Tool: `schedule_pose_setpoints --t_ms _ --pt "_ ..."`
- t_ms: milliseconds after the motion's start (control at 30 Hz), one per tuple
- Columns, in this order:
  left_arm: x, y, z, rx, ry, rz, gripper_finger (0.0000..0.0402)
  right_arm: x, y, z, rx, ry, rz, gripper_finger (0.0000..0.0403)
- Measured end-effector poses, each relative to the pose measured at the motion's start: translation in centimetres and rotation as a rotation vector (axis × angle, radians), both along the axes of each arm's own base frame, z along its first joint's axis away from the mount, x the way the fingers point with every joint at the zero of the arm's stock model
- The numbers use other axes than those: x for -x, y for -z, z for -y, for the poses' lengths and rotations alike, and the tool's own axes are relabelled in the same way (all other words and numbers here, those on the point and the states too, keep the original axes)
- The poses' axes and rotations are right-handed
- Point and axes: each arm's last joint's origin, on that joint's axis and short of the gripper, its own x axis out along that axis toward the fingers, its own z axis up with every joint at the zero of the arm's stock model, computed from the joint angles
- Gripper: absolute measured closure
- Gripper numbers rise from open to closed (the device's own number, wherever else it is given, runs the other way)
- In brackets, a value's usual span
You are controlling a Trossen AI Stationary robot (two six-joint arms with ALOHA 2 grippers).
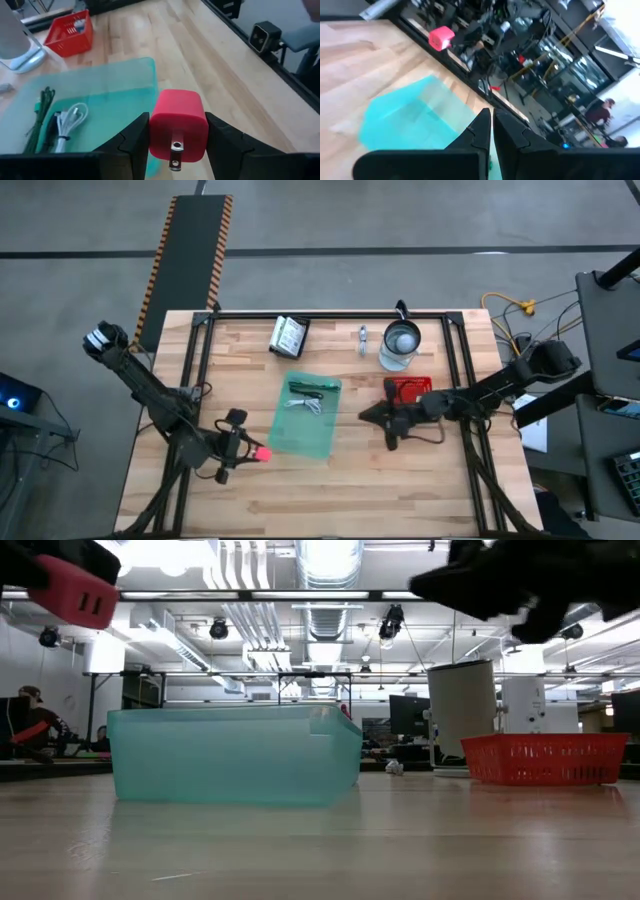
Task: Pick and place items into bin
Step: Put the pink charger adapter into the red basket
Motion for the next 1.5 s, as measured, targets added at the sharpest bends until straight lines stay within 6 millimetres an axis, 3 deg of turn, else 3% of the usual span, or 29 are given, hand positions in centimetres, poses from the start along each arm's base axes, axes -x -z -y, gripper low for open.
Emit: schedule_pose_setpoints --t_ms 200,467,733,833,1067,1267,1500 --pt "-0.5 -0.4 -1.0 0.002 -0.024 0.018 0.0262 -4.9 -1.0 -1.5 0.067 0.008 -0.1 0.0376" --pt "-1.0 -1.3 -1.0 0.06 -0.015 0.124 0.0262 -9.4 -1.0 -4.1 0.225 0.005 -0.173 0.0286" --pt "-2.1 -1.8 -1.5 0.15 -0.115 0.256 0.0262 -11.6 -2.1 -7.1 0.419 0.138 -0.135 0.022" --pt "-2.9 -1.9 -1.8 0.175 -0.193 0.295 0.0262 -12.4 -2.6 -8.0 0.424 0.127 -0.114 0.0216" --pt "-4.5 -1.4 -1.9 0.223 -0.241 0.334 0.0262 -14.0 -2.3 -9.5 0.621 0.104 -0.12 0.0222" --pt "-5.3 -1.4 -2.0 0.281 -0.262 0.364 0.0262 -15.0 -3.5 -9.8 0.642 0.192 -0.105 0.0222" --pt "-5.6 -1.4 -2.0 0.296 -0.251 0.383 0.0262 -15.2 -3.7 -9.8 0.696 0.176 -0.12 0.0213"
